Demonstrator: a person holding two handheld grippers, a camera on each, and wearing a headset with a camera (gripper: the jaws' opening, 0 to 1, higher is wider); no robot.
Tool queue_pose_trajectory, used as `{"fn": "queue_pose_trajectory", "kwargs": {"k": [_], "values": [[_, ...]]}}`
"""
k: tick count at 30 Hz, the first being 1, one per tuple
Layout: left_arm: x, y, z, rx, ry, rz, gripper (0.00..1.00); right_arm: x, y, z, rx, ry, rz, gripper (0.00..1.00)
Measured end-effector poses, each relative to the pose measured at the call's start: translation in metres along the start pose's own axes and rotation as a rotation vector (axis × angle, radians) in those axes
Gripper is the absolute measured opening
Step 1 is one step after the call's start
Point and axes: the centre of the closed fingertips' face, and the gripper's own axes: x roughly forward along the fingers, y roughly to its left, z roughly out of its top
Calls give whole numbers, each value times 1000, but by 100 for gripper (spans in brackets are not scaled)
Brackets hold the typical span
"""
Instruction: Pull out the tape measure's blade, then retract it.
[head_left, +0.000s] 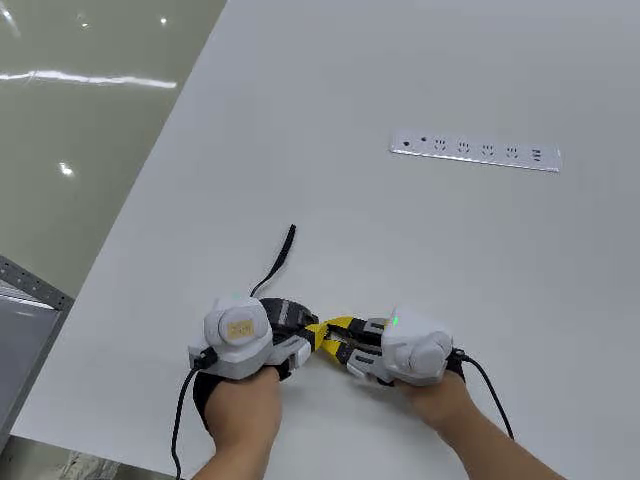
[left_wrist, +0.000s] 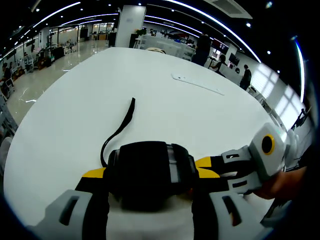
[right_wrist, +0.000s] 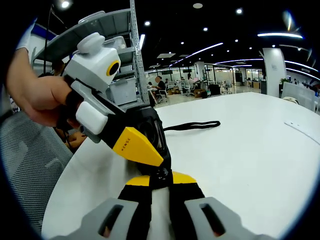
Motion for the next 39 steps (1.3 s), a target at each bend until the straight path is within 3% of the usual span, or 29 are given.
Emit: {"fn": "queue_pose_trajectory", "kwargs": {"k": [17,22,24,28,39], "values": [[1,-1,0,18,7,-21,67,0,-1,-1,-34,1,-11,14],[1,0,-1,82,15,-41,67,-2,1,0,-38,1,8,16],[1,0,-5,140,35,-46,67,-3,0,-1,-23,-3,9,20],[-1,-1,-3,120,14,-72,68,-5,1,0,-21,-4,10,25],[-2,-4,-5,141,15,-100,73,-4,3,0,-5,-9,18,28]]}}
